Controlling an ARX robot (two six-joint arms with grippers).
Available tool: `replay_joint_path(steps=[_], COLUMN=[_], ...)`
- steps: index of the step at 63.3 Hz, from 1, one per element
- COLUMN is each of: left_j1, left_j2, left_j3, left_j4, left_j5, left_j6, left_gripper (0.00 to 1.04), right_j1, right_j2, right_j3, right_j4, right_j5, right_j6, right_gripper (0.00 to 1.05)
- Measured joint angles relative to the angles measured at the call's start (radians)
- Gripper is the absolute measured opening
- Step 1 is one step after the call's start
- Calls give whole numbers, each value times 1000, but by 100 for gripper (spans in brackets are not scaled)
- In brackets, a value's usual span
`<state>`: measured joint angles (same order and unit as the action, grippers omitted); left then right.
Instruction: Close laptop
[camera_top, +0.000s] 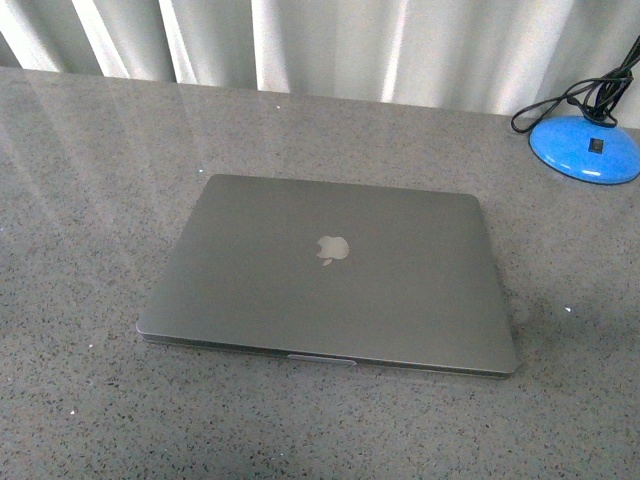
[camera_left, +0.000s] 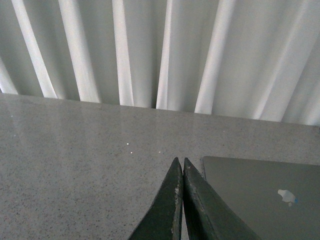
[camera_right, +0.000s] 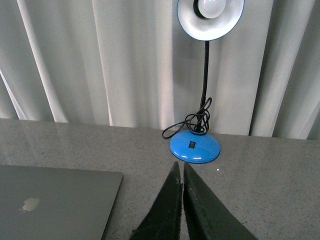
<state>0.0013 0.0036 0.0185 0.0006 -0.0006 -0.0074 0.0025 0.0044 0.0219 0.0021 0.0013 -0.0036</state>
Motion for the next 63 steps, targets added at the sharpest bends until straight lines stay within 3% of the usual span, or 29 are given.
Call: replay_joint_path(steps=[16, 28, 30, 63], left_j1=[0, 0, 0, 0], left_j2=[0, 0, 0, 0], left_j3=[0, 0, 0, 0], left_j4=[0, 0, 0, 0], left_j5=[0, 0, 0, 0], left_j6=[0, 0, 1, 1], left_gripper=[60, 98, 99, 98], right_j1=[0, 0, 0, 0], right_j2=[0, 0, 0, 0], right_j3=[0, 0, 0, 0], right_j4=[0, 0, 0, 0], right_j5=[0, 0, 0, 0], right_j6=[0, 0, 1, 1], right_gripper=[50, 89, 96, 95])
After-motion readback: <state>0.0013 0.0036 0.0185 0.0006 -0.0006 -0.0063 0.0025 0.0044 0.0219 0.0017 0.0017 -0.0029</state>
